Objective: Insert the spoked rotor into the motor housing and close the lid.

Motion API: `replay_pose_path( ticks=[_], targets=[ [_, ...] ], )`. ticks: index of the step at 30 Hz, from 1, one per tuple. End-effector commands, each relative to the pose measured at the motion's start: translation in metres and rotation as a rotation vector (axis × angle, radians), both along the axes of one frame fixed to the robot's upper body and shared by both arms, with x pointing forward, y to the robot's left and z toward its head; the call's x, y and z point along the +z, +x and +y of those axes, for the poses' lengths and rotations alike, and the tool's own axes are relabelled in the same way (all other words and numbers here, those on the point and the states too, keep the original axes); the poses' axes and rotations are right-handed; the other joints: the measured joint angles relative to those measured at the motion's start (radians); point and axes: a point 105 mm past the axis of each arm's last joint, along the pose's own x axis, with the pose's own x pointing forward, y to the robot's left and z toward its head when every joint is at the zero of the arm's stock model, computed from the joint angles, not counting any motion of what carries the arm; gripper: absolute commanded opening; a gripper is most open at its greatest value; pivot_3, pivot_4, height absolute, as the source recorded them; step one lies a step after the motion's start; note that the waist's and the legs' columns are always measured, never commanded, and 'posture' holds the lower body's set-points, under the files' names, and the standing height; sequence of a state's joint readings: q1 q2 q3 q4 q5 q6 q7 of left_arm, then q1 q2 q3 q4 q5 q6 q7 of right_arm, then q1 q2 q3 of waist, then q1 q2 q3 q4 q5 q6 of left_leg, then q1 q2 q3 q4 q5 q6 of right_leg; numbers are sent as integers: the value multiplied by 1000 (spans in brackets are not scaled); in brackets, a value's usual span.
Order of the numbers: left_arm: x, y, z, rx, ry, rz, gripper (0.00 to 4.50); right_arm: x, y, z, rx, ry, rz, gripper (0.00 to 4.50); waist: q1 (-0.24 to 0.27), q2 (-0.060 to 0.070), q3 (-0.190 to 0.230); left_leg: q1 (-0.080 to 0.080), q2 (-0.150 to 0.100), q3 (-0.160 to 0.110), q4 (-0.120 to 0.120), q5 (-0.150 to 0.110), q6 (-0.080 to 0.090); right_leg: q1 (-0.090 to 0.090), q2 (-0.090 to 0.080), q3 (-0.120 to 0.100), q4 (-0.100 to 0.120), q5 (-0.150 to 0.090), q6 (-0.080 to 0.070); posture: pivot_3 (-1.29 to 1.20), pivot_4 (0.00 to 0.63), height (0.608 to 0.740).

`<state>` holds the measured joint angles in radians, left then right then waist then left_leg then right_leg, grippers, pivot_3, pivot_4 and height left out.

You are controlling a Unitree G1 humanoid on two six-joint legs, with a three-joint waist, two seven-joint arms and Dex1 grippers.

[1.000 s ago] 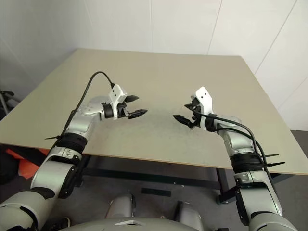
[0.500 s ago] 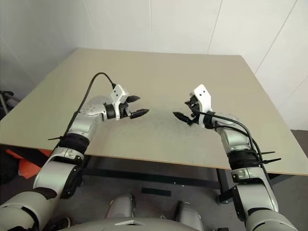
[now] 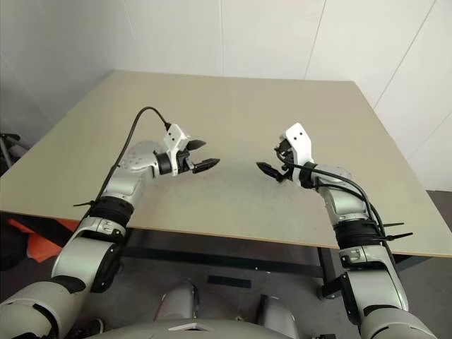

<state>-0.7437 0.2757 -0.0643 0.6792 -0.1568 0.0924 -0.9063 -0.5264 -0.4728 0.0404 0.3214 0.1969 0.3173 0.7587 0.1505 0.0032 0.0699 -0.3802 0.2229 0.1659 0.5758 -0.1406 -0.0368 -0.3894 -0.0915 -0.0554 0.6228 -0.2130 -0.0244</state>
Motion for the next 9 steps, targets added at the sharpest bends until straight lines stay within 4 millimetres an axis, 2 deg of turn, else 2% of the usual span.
replay_pose_path(
  ticks=[1, 9],
  targets=[
    [20, 6, -2, 2, -24, -57, 4481, 17, 3, -3, -4, 9, -62, 4132, 0, 0, 0, 0, 0, 0, 0, 0, 0, 0, 0, 0, 0, 0, 0, 0, 0, 740],
    [18, 6, -1, 11, -19, -57, 4481, 16, 3, -4, -8, 7, -61, 4132, 0, 0, 0, 0, 0, 0, 0, 0, 0, 0, 0, 0, 0, 0, 0, 0, 0, 740]
  ],
)
